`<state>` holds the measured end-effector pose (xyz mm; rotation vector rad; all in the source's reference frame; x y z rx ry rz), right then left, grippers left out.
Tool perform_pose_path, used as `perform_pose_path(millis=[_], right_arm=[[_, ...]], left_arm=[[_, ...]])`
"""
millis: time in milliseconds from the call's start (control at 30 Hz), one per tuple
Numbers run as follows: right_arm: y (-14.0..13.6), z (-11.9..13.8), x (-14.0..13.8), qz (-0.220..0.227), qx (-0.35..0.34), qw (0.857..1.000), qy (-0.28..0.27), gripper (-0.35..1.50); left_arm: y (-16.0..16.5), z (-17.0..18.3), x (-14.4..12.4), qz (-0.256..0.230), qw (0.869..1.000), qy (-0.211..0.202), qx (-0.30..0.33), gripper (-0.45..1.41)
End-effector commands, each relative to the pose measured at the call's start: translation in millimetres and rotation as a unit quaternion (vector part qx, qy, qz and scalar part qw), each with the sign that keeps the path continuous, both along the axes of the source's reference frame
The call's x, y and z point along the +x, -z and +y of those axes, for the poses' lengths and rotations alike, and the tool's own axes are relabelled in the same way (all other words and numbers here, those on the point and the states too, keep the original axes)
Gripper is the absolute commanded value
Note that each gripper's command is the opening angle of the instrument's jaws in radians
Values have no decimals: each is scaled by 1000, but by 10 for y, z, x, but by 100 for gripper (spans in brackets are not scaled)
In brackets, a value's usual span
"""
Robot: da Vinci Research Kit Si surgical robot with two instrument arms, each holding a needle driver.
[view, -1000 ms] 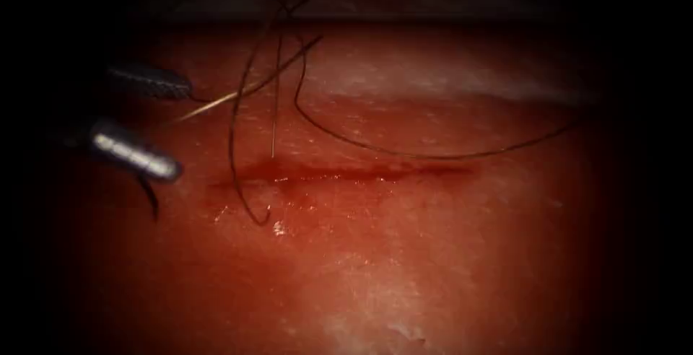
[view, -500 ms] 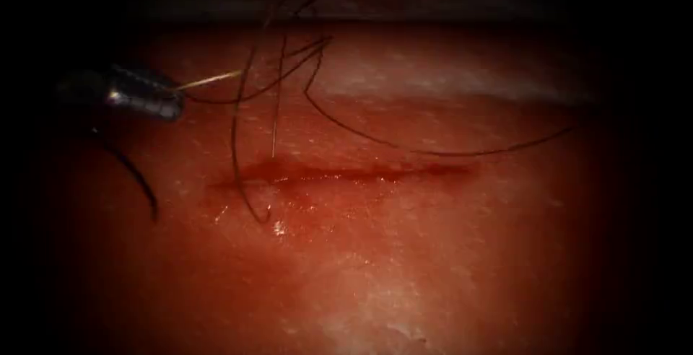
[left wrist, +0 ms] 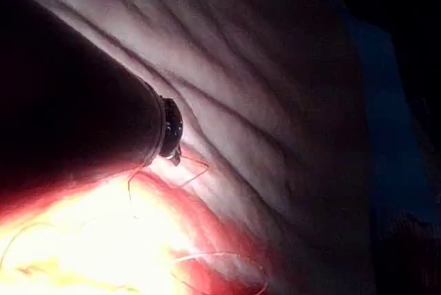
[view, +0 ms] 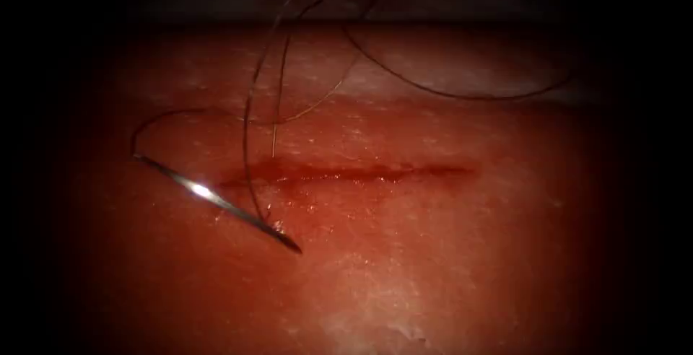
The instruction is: Wound Closure
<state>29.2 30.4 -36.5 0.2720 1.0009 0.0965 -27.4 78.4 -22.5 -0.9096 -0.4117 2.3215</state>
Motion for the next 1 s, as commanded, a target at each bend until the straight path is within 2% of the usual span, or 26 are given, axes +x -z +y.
perform_pose_path(millis=[33,100,200,467,567,633,833,933,1000], right_arm=[[-5,0,6,1,0,1000,0,131],[-6,0,6,1,0,1000,0,131],[-6,1,5,1,0,1000,0,131],[-6,3,5,1,0,1000,-1,131],[-7,6,3,-4,-5,1000,-9,131],[-5,12,-1,-15,-13,999,-26,131],[-4,40,-37,-43,-17,994,-97,130],[-7,42,-45,-50,-14,993,-110,130],[-8,43,-46,-52,-1,992,-116,130]], left_arm=[[-5,15,-6,-4,1000,-3,-7,-35],[-17,44,-9,4,999,-20,-43,-35],[-29,65,-4,6,997,-35,-67,-35],[-42,110,7,9,996,-32,-85,-35],[-41,147,-9,-3,996,-10,-84,-35],[-41,157,-18,-5,996,-10,-84,-35],[-39,195,-47,-16,996,-8,-83,-35],[-39,210,-56,-24,997,-4,-80,-35],[-46,223,-71,-29,997,0,-76,-35]])
